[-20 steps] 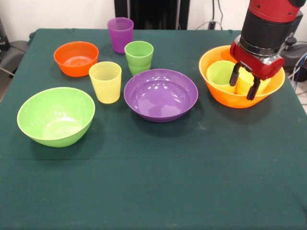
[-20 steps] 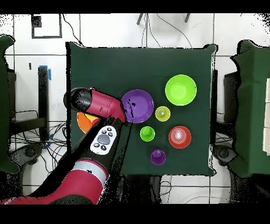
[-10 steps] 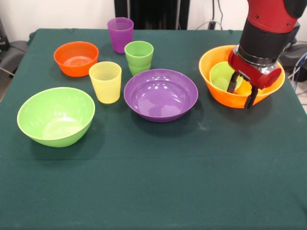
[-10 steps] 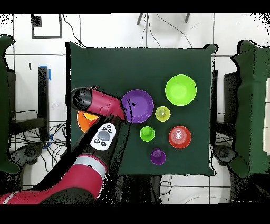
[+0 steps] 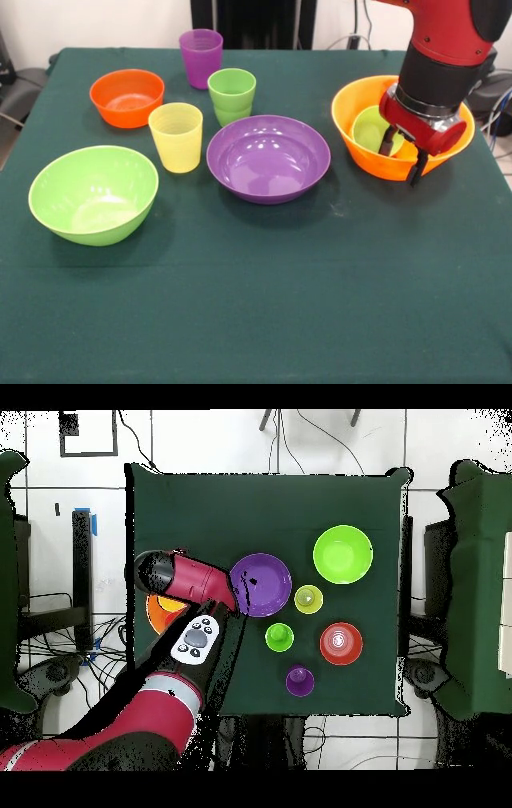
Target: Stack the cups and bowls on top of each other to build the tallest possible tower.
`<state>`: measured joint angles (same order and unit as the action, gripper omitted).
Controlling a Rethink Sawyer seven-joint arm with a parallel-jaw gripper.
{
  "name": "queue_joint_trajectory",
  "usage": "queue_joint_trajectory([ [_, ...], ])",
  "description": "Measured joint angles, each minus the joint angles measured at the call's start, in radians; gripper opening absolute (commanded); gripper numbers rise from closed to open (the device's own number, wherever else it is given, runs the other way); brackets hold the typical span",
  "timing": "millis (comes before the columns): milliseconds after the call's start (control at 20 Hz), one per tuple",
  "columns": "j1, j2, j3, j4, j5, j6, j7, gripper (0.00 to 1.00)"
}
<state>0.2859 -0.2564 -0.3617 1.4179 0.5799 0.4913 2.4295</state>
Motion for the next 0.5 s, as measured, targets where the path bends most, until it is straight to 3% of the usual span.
queue_joint_trajectory([
  [500, 0.002, 0.006, 0.0, -0.002, 0.0, 0.0, 0.0, 1.0],
])
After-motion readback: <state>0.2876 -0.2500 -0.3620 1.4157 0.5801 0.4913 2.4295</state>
